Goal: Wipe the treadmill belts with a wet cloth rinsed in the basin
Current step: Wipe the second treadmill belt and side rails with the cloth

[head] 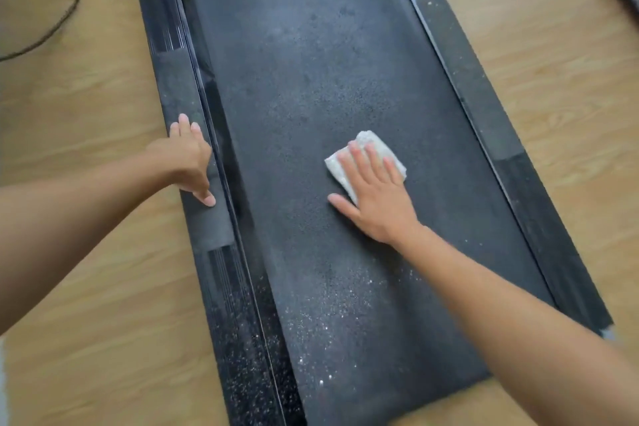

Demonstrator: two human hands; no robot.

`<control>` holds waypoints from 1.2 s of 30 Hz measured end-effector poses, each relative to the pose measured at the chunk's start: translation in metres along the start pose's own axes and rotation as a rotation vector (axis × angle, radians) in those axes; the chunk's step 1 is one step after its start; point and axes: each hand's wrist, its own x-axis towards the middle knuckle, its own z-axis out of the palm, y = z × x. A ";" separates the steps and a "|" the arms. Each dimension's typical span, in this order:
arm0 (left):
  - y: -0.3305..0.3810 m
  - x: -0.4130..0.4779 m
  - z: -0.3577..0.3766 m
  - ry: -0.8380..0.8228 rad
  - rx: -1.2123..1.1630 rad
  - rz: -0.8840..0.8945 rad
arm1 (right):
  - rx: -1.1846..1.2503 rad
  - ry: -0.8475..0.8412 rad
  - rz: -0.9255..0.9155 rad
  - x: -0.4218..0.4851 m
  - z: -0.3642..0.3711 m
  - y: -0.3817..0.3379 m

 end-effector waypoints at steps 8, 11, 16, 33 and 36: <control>0.001 -0.012 0.001 0.019 0.010 -0.004 | 0.189 0.053 0.627 -0.009 -0.021 0.057; 0.013 -0.012 -0.006 0.032 0.136 -0.041 | 0.135 0.037 0.387 -0.012 0.002 -0.037; 0.015 -0.011 -0.006 0.002 0.181 -0.060 | -0.019 -0.109 -0.338 -0.058 0.040 -0.163; 0.015 -0.012 -0.005 0.076 0.146 -0.069 | 0.083 0.037 0.190 -0.052 0.027 -0.060; 0.015 -0.012 -0.005 0.079 0.141 -0.077 | 0.037 -0.016 -0.086 -0.074 0.051 -0.137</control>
